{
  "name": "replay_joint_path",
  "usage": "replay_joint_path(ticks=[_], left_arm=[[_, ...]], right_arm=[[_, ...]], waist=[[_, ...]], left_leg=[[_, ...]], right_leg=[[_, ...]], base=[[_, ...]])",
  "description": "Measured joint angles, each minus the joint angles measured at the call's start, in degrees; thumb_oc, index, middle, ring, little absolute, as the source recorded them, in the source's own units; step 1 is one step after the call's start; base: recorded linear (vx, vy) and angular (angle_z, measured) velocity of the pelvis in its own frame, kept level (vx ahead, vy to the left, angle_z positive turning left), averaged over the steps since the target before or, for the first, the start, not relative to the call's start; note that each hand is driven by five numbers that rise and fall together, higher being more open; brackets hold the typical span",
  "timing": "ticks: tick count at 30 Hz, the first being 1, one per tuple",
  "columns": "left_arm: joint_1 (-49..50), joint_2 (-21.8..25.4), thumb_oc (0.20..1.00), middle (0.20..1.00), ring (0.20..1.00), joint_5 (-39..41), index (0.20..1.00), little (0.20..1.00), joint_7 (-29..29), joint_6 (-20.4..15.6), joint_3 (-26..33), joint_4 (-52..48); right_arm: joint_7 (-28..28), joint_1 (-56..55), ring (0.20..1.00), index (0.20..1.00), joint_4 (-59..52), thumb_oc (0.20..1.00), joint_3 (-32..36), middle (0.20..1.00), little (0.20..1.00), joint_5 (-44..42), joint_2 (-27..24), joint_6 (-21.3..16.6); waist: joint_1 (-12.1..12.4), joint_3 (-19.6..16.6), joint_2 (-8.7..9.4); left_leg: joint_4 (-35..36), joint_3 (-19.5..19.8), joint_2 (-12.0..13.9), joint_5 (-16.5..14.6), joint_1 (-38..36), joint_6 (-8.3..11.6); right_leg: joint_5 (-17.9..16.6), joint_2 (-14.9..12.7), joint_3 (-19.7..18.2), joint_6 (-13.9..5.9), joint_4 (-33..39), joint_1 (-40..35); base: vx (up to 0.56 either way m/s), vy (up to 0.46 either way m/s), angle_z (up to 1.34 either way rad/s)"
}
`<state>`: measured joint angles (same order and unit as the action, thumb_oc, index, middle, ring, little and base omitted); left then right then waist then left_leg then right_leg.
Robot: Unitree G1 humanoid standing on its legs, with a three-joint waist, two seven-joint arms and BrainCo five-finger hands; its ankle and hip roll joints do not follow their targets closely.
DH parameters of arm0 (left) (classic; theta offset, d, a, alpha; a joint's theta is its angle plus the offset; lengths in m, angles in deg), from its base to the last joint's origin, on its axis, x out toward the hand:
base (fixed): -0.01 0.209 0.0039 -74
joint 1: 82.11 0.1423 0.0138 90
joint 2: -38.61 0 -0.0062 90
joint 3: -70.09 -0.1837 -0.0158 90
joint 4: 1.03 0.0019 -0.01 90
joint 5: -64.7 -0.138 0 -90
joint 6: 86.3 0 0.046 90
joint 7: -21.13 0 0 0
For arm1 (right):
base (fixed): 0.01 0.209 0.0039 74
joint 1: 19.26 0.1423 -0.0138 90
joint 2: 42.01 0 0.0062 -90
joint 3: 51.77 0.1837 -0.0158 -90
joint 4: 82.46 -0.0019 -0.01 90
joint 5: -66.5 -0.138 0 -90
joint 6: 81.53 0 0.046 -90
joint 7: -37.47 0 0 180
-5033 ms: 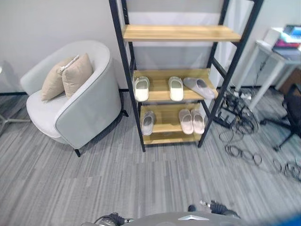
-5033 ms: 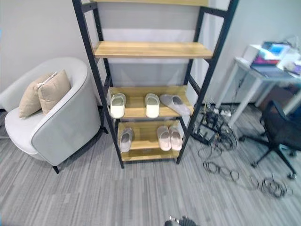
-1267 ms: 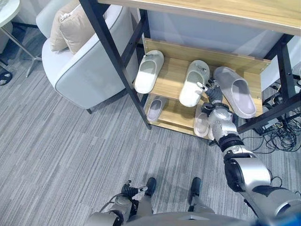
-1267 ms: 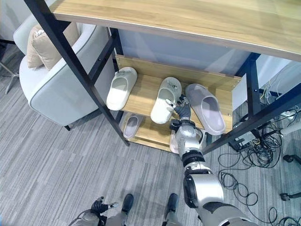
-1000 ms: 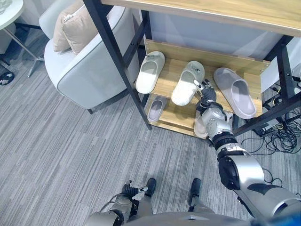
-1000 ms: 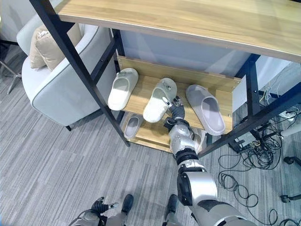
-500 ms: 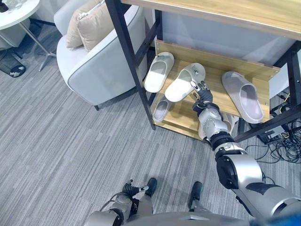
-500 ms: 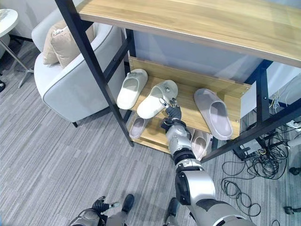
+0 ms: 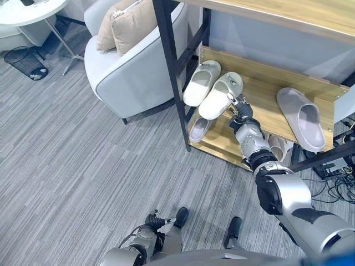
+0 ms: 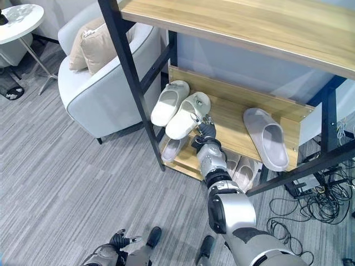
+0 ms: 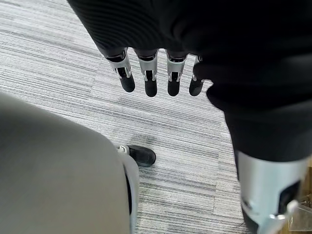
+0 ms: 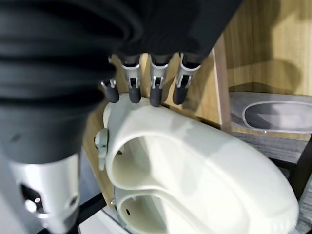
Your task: Arrange the slippers neatly on the shoe rack.
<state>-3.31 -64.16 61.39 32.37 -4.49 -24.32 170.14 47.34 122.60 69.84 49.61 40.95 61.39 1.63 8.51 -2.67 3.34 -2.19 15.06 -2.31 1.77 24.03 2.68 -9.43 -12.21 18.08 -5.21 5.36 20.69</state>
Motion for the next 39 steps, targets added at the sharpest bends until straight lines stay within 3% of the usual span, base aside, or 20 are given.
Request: replay_joint_path(ticks=[8, 12, 26, 28, 31, 33, 35, 37, 39], left_arm=[[0.15, -0.30, 1.000, 1.000, 1.000, -0.20, 1.000, 1.000, 0.02, -1.08, -0.11, -0.13], [0.14, -0.53, 1.000, 1.000, 1.000, -0.24, 1.000, 1.000, 0.28, -1.56, -0.14, -0.56], [0.35, -0.49, 1.000, 1.000, 1.000, -0.25, 1.000, 1.000, 0.34, -2.24, -0.13, -0.62], [0.51, -0.42, 1.000, 1.000, 1.000, -0.25, 1.000, 1.000, 0.36, -2.23, -0.13, -0.62], [0.96, -0.23, 1.000, 1.000, 1.000, -0.21, 1.000, 1.000, 0.39, -2.20, 0.02, -0.61], [1.40, -0.10, 1.000, 1.000, 1.000, -0.16, 1.000, 1.000, 0.40, -2.21, 0.02, -0.61], [1.89, 0.05, 1.000, 1.000, 1.000, -0.04, 1.000, 1.000, 0.40, -2.13, 0.00, -0.59], [3.24, 0.41, 1.000, 1.000, 1.000, 0.02, 1.000, 1.000, 0.43, -1.51, 0.02, -0.57], [3.33, -0.37, 1.000, 1.000, 1.000, 0.19, 1.000, 1.000, 0.37, -1.00, -0.05, -0.60]], right_arm=[[1.12, 5.32, 1.000, 1.000, 3.83, 1.000, 2.66, 1.000, 1.000, -0.32, -1.07, -1.75], [1.12, 7.16, 1.000, 1.000, 6.27, 1.000, 3.04, 1.000, 1.000, -2.40, -4.33, -2.77], [1.52, 7.43, 1.000, 1.000, 5.83, 1.000, 3.68, 1.000, 1.000, -2.37, -7.03, -6.13], [1.72, 7.40, 1.000, 1.000, 3.39, 1.000, 2.54, 1.000, 1.000, -2.30, -7.06, -6.23], [2.25, 3.83, 1.000, 1.000, -4.07, 1.000, -7.63, 1.000, 1.000, 3.51, -9.65, -6.35], [3.05, 3.48, 1.000, 1.000, -5.23, 1.000, -7.50, 1.000, 1.000, 7.12, -9.77, -6.09], [3.97, 1.08, 1.000, 1.000, -9.18, 1.000, -7.53, 1.000, 1.000, 10.75, -12.49, -5.47], [6.17, -3.48, 1.000, 1.000, -16.32, 1.000, -12.89, 1.000, 1.000, 18.26, -21.16, -2.76], [7.08, -3.57, 1.000, 1.000, -13.14, 1.000, -16.49, 1.000, 1.000, 23.94, -25.87, -0.59]], waist=[[0.81, 0.06, -0.62], [2.02, 0.00, -0.72], [1.66, -0.06, -0.74], [1.19, -0.16, -0.75], [-0.10, -0.28, -0.72], [-1.32, -0.29, -0.71], [-2.79, -0.65, -0.23], [-5.86, -1.14, -0.05], [-6.37, -1.75, -0.69]], left_leg=[[0.07, 0.58, 0.05, 0.07, 0.13, 0.09], [0.07, 2.03, 0.00, 0.36, 0.91, 0.43], [0.33, 2.66, -0.06, 0.64, 1.05, 0.55], [0.32, 2.64, -0.06, 0.64, 1.00, 0.55], [0.30, 2.61, -0.11, 0.65, 0.58, 0.55], [0.31, 2.53, -0.11, 0.64, 0.06, 0.55], [0.38, 1.33, -0.11, 0.62, -0.66, 0.52], [1.78, -1.28, 0.11, 0.86, -2.73, 0.08], [2.48, -2.25, 0.31, 0.88, -3.81, 0.00]], right_leg=[[0.03, -0.08, 0.51, 0.03, 0.01, -0.11], [0.23, 0.01, 2.34, 0.10, 0.01, -0.24], [0.32, -0.18, 2.99, 0.07, 0.00, -0.26], [0.30, -0.15, 2.97, 0.05, 0.00, -0.28], [0.28, -0.17, 2.94, 0.02, -0.01, -0.72], [0.28, -0.03, 2.90, 0.02, -0.01, -1.20], [0.13, -0.13, 1.39, -0.20, 0.00, -1.19], [0.03, -0.53, -0.83, -0.50, 0.01, -1.20], [-0.03, -0.43, -2.05, -0.52, 0.01, -1.33]], base=[[0.00, -0.002, 0.03], [0.02, -0.009, 0.15], [0.00, -0.001, 0.02], [0.00, 0.000, 0.00], [0.00, 0.000, 0.00], [0.00, 0.006, -0.06], [0.01, 0.010, -0.25], [0.01, 0.001, -0.50], [-0.01, 0.000, -0.36]])
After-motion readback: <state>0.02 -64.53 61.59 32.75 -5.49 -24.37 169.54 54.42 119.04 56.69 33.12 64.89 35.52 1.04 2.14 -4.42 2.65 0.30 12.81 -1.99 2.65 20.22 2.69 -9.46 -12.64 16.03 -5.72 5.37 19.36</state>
